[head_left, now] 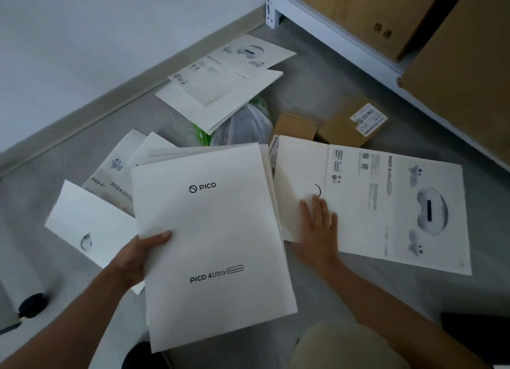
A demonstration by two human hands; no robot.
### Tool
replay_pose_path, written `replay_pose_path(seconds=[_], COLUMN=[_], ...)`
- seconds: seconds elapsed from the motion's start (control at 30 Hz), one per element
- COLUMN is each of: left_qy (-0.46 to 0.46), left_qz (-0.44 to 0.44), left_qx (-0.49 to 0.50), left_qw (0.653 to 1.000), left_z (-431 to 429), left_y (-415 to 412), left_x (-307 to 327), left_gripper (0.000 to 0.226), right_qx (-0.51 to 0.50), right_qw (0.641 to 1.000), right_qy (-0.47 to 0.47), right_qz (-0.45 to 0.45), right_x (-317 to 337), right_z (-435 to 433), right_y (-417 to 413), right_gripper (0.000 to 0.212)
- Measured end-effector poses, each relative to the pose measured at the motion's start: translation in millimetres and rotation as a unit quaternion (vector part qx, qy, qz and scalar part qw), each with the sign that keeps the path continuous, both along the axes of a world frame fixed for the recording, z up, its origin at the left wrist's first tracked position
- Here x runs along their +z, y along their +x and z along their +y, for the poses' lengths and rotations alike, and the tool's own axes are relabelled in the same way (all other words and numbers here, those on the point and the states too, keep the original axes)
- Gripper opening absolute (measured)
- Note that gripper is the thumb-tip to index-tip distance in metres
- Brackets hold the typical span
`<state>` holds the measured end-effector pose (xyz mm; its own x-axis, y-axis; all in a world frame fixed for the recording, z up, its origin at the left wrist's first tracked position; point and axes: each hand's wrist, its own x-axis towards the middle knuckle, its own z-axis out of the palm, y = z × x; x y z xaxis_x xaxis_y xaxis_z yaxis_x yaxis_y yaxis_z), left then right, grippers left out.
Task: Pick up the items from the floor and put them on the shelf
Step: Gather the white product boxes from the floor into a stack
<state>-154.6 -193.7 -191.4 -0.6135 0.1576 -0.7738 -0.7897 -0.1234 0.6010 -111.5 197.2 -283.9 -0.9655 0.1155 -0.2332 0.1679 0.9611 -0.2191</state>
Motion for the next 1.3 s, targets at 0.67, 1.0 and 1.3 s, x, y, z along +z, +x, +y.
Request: replay_pose_path(seconds=[0.67, 1.0, 1.3], left_qy=[0.002, -0.038, -0.044], left_qz=[-0.003, 0.009, 0.014], left_qx=[-0.097, -0.083, -0.089], left_qw=[0.995, 0.996, 0.995], left_z=[71.1, 82.5, 86.2], left_y=[-39.1, -37.4, -40.2], left_x=[-21.0, -22.8, -25.7], left_gripper=[0.054, 0.053, 0.053], right_qx=[-0.708, -0.691, -0.67], right_qw=[0.546, 0.548, 0.324], right_qy=[-0.44, -0.47, -0.668], right_qz=[0.084, 0.025, -0.015], right_x=[35.6, -20.4, 66.1], right_z=[83.5, 86.6, 88.4], right_y=[39.8, 31.2, 48.9], right_gripper=[0.039, 0.067, 0.017])
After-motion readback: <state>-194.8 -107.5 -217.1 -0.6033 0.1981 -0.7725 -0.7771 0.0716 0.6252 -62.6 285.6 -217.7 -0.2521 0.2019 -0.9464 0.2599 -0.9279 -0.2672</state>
